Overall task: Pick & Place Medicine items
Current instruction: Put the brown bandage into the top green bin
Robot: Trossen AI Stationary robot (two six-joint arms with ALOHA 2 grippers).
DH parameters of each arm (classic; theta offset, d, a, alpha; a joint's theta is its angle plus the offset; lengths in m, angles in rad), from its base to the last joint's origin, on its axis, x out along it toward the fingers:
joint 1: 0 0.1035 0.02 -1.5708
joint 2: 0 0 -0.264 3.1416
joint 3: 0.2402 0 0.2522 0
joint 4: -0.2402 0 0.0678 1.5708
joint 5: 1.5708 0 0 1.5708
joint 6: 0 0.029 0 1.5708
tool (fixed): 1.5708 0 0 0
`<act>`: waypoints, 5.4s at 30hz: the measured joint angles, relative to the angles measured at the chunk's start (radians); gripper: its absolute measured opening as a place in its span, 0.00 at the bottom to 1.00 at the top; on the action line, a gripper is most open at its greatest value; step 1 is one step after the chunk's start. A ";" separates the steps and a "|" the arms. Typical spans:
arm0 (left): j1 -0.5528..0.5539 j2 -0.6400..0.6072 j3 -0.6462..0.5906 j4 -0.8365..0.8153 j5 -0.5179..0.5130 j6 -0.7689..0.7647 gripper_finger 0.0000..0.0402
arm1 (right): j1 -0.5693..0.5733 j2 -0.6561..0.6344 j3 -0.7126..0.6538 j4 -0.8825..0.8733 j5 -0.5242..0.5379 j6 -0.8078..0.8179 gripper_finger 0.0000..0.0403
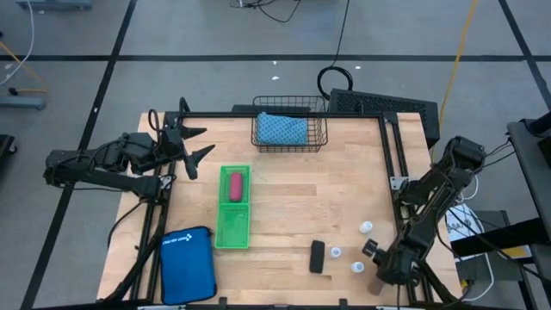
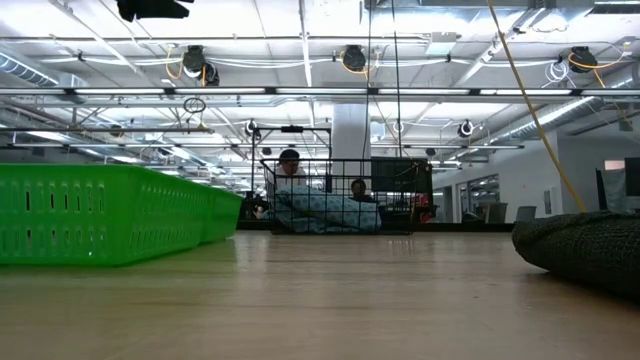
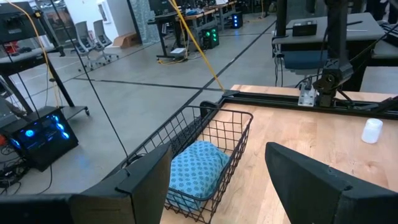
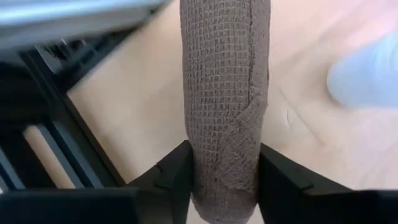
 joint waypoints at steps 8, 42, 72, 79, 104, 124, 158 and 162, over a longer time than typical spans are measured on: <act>0.000 0.000 0.000 0.000 0.000 0.000 0.67 | -0.010 -0.109 0.002 -0.017 -0.029 0.105 0.21; 0.000 0.000 0.000 0.000 0.000 0.000 0.67 | -0.712 -0.422 -0.099 0.574 0.536 -0.307 0.21; 0.031 0.243 -0.023 0.201 -0.054 -0.322 0.67 | -1.106 0.044 0.110 0.609 0.177 -0.361 0.21; 0.059 0.502 -0.022 0.319 0.141 -0.295 0.67 | -1.104 0.122 0.134 0.672 0.220 -0.350 0.20; 0.067 0.756 -0.023 0.620 0.387 -0.043 0.65 | -1.093 0.121 0.134 0.749 0.235 -0.379 0.20; 0.107 0.762 -0.064 0.865 0.573 -0.012 0.11 | -1.092 -0.156 0.132 0.375 0.421 -0.210 0.42; 0.154 0.762 -0.262 1.430 0.707 -0.083 0.11 | -1.099 0.113 -0.106 1.636 0.173 -0.249 0.61; 0.154 0.762 -0.262 1.429 0.708 -0.083 0.11 | -1.099 0.116 -0.102 1.629 0.175 -0.281 0.55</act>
